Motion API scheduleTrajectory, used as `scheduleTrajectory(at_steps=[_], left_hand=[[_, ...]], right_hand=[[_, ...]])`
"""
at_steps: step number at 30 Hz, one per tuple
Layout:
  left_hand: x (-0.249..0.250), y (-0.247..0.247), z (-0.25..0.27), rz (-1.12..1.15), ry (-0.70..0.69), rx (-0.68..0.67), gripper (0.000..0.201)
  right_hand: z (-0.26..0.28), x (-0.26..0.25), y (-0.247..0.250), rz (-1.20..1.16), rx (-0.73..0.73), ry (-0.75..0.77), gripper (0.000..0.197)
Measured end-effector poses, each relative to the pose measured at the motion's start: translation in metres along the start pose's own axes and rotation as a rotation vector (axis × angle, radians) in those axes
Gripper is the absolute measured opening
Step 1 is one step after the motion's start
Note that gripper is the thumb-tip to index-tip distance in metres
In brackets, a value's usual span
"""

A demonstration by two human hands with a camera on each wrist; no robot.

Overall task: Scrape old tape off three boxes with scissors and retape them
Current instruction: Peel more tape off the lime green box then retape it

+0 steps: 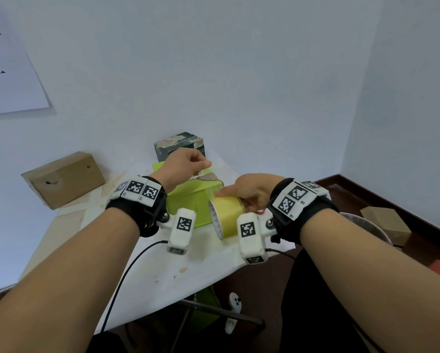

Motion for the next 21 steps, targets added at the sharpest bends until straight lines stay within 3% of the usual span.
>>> scheduleTrajectory(at_steps=[4, 12, 21], left_hand=[[-0.002, 0.002, -0.001, 0.014, 0.016, 0.02, 0.017], [-0.006, 0.01, -0.014, 0.036, 0.044, 0.031, 0.015], [-0.012, 0.005, -0.029, -0.145, 0.033, 0.029, 0.019]], right_hand=[[0.003, 0.003, -0.005, 0.104, 0.065, 0.041, 0.036], [0.013, -0.006, -0.006, -0.062, 0.094, 0.118, 0.034], [0.018, -0.01, -0.014, -0.089, 0.147, 0.13, 0.031]])
Point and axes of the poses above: each hand's wrist, its own z-axis away from the middle knuckle, its own y-axis out of the back of the hand, x = y × z, the point moved 1 cm from there along -z, towards the middle knuckle, and after that the axes turned 9 degrees about -z, right-handed, at the moved point
